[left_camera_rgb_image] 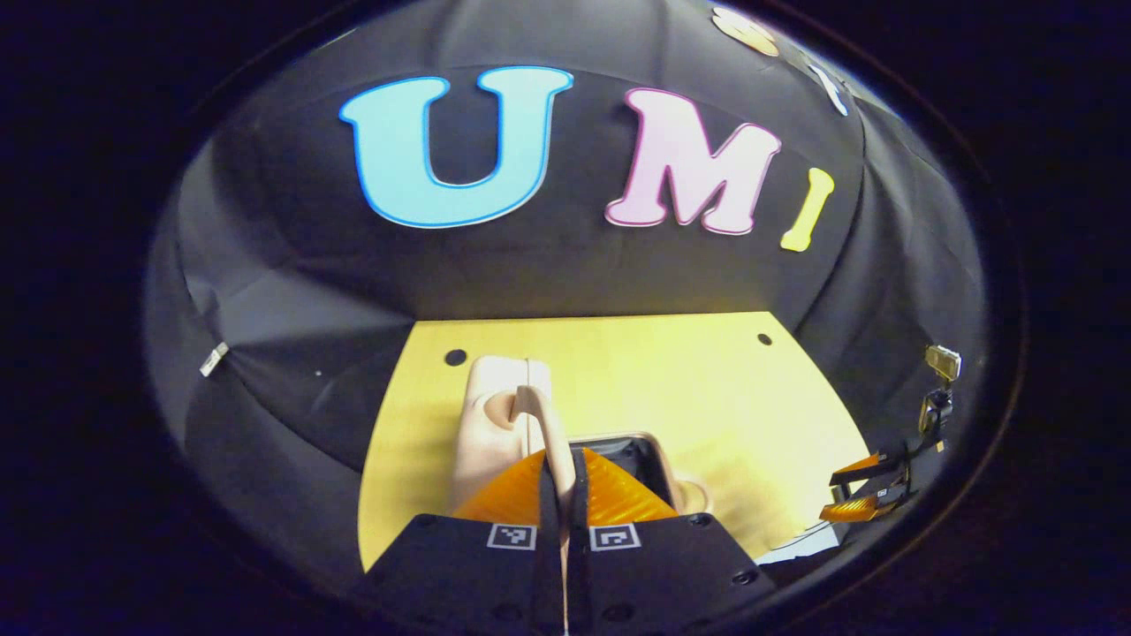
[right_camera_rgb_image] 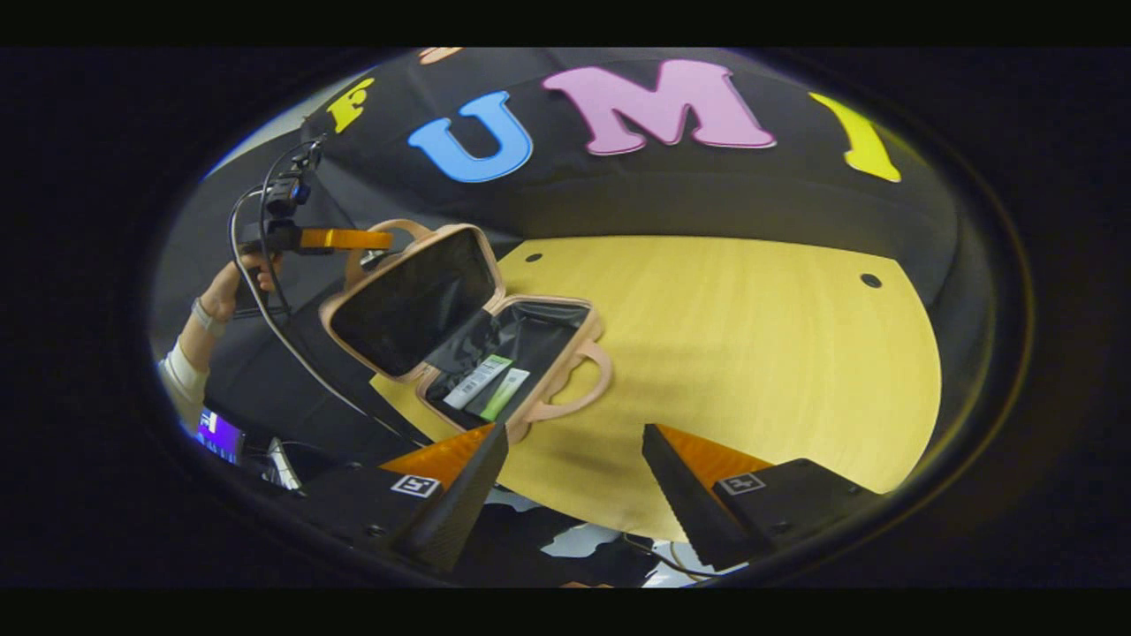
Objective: First open the suitcase, pack the skin care products into it, and then close the suitcase.
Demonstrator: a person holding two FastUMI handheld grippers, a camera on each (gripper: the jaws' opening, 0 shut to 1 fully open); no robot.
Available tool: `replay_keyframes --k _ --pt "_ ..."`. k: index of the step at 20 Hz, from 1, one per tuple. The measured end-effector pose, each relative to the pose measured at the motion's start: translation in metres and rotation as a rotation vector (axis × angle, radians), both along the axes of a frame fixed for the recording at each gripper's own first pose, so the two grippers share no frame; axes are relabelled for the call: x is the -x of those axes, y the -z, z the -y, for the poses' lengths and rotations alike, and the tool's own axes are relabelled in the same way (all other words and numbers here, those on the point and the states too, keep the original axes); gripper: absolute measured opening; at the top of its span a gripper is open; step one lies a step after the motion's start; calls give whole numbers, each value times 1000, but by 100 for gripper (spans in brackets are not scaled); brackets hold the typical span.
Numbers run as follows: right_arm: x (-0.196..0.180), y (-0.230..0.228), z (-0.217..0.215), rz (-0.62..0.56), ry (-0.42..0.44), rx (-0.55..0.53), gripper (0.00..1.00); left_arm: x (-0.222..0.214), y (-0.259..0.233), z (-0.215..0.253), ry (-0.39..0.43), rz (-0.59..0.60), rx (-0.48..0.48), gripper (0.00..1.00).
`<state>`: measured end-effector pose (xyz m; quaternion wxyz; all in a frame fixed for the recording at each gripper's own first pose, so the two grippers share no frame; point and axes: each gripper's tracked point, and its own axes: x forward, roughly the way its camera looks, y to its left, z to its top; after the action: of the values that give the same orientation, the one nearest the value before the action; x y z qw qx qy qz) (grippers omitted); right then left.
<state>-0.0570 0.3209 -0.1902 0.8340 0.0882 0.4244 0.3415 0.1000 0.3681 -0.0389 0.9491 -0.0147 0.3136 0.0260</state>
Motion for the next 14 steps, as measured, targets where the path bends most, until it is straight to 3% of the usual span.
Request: replay_keyframes --k 3,5,8,10,13,14 --pt "11 10 48 -18 39 28 97 -16 40 62 45 -57 167 7" --pt "19 16 77 -28 65 45 97 -26 81 90 49 -114 213 7" --pt "43 20 124 -48 106 47 97 -50 146 113 15 -207 187 4" --pt "45 23 151 -48 131 63 97 -54 188 117 -29 -282 161 8" --pt "50 29 175 -34 138 78 97 -64 215 124 -62 -304 178 8" --pt "53 32 184 -28 133 82 97 -64 220 122 -75 -313 162 13"
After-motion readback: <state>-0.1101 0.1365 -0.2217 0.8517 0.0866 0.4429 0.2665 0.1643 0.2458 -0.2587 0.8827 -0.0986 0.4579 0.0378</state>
